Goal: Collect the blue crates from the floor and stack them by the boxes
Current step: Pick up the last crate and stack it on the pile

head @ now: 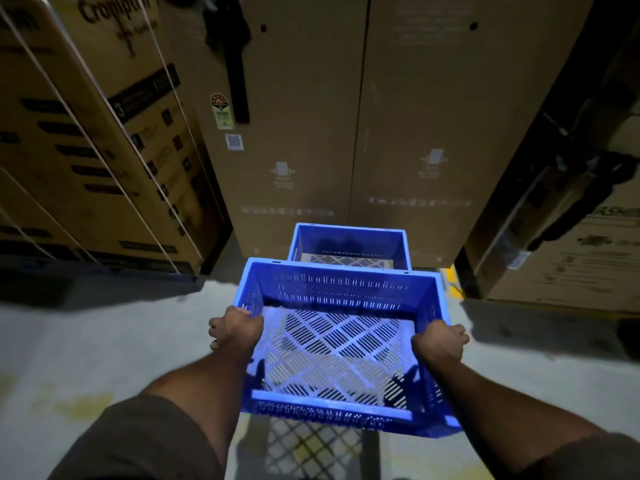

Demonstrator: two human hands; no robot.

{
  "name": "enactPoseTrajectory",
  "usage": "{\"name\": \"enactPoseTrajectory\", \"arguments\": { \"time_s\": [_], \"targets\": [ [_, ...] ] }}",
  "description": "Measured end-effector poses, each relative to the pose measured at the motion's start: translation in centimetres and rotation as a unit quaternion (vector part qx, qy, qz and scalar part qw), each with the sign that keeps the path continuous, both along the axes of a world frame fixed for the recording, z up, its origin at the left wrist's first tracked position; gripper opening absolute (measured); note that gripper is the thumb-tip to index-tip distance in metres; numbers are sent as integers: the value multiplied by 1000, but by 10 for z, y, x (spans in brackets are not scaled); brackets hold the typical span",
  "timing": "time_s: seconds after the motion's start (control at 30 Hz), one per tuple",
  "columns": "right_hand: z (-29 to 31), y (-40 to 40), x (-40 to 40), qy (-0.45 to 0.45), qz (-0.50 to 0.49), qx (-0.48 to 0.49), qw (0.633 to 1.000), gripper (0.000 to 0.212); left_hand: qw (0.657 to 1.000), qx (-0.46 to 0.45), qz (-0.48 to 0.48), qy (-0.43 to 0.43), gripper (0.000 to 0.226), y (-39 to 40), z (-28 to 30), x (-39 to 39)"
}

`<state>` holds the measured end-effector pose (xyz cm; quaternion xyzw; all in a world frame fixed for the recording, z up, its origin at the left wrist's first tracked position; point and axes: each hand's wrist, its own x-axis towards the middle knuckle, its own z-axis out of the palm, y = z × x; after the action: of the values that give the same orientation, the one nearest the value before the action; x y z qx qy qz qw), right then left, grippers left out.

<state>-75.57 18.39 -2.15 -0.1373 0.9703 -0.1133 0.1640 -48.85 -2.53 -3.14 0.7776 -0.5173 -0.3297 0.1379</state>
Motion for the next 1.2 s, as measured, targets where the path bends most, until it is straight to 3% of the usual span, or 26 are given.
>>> {"name": "enactPoseTrajectory", "arguments": {
  "time_s": [0.43, 0.8, 1.03, 1.13, 1.2],
  "targets": [
    [-38, -163, -37, -9, 53, 28, 998, 40, 1000, 25, -6, 5, 29, -133, -31, -11],
    [-77, -282, -112, 1, 34, 49, 998, 40, 998, 40, -31, -46, 25, -258, -82, -101],
    [-82, -326, -145, 0, 22, 56, 998, 49, 978, 1, -191, -83, 45, -325, -85, -145],
    [-85, -331, -145, 0, 21, 52, 998, 58, 947, -28, -299, -115, 66, -337, -85, -164],
    [-88, -332, -143, -5, 25, 59, 998, 69, 908, -91, -393, -108, 70, -325, -82, -177]
  ]
}}
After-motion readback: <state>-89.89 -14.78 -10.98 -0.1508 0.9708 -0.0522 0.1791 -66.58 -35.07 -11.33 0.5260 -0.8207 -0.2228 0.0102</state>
